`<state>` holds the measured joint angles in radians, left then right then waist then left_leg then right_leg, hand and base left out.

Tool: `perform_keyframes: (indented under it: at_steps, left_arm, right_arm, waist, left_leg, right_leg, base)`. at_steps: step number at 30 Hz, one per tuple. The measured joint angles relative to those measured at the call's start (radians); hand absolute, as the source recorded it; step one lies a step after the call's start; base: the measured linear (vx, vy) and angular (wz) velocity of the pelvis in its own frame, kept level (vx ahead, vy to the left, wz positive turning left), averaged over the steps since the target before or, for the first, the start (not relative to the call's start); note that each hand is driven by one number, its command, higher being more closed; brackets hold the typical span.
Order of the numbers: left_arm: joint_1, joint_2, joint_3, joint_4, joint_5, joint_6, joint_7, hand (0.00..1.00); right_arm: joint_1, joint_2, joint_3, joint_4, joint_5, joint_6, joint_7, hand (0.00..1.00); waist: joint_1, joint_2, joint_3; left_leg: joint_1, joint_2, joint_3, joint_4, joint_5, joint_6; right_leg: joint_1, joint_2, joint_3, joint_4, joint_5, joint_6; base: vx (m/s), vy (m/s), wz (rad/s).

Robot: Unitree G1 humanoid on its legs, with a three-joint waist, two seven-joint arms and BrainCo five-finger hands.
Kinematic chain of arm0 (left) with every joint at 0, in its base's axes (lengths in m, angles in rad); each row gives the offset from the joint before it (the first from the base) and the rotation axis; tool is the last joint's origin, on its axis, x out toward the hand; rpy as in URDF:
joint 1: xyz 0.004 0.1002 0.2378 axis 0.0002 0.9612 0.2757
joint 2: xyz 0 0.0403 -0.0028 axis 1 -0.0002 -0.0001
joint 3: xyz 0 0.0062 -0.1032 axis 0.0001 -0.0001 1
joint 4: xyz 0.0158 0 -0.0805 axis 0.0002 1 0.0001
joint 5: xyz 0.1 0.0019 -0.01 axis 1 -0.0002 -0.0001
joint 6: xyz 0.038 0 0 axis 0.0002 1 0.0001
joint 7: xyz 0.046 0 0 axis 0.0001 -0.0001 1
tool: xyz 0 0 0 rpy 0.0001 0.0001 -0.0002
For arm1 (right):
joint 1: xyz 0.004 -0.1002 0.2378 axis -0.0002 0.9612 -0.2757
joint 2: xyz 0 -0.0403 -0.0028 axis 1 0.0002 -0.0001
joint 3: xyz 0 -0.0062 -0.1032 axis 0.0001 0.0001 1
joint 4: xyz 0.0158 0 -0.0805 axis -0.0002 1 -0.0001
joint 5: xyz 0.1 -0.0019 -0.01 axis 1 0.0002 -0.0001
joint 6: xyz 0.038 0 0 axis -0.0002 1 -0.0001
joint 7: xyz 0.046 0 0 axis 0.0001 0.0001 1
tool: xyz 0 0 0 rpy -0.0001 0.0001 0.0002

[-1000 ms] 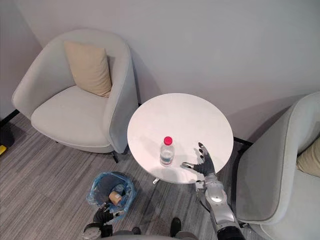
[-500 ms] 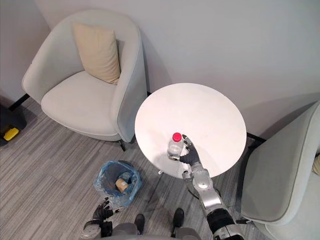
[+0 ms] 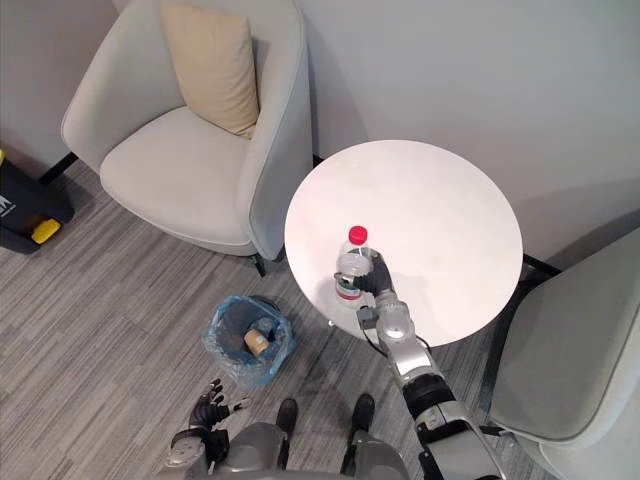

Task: Gather rubbish on tea table into small bin, then transfer packed bag to large trash can.

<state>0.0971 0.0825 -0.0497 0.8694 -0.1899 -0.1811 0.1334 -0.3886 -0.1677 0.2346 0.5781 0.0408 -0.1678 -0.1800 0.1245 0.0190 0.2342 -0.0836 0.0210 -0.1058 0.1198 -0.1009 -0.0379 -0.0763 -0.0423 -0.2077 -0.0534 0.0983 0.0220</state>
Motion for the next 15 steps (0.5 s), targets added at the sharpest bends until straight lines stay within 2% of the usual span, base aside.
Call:
perform_keyframes:
  at_steps: [8, 15]
  left_arm:
    - [0.000, 0.000, 0.000, -0.005, -0.014, -0.002, 0.000, 0.00]
    - [0.002, 0.000, 0.001, -0.004, -0.013, 0.000, -0.001, 0.00]
  right_arm:
    - [-0.003, -0.005, 0.021, -0.064, 0.029, 0.000, 0.007, 1.00]
    - [0.160, -0.021, 0.011, -0.414, -0.014, -0.022, 0.007, 1.00]
  waist:
    - [-0.001, -0.002, 0.011]
    - [-0.005, -0.003, 0.011]
  left_leg:
    - [0.007, -0.002, 0.008, -0.004, 0.000, 0.000]
    - [0.041, -0.001, 0.015, -0.014, 0.000, 0.000]
  right_leg:
    - [0.000, -0.002, 0.012, 0.000, 0.000, 0.000]
    - [0.027, -0.002, 0.017, -0.002, 0.000, 0.000]
  base:
    - [0.00, 0.007, -0.02]
    - [0.00, 0.007, -0.02]
